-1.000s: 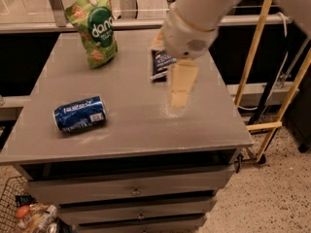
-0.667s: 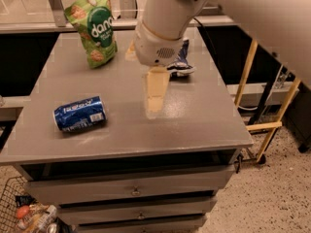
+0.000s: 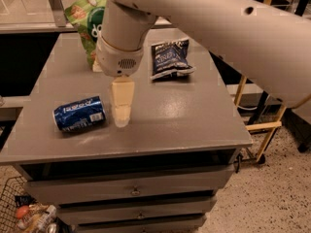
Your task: Pick pepsi can
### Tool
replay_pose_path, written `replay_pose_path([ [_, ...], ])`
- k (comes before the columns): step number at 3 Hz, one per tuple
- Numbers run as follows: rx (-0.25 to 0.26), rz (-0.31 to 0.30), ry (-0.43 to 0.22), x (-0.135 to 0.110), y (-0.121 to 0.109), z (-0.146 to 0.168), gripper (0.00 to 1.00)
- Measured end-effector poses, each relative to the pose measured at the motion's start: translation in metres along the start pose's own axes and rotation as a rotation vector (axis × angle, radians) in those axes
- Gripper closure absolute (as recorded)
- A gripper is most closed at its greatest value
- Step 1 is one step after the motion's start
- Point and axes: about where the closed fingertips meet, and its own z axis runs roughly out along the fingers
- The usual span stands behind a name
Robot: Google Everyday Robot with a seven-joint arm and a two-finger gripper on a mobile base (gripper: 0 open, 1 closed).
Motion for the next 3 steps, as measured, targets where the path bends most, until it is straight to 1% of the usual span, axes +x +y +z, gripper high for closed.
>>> replay_pose_path([
  [1, -0.031, -0.040, -0.017, -0.023, -0.002, 0.019, 0.00],
  [2, -0.077, -0.067, -0.016, -0.037, -0.001, 0.041, 0.00],
  [3, -0.118, -0.081, -0.015, -0.043, 0.000, 0.059, 0.00],
])
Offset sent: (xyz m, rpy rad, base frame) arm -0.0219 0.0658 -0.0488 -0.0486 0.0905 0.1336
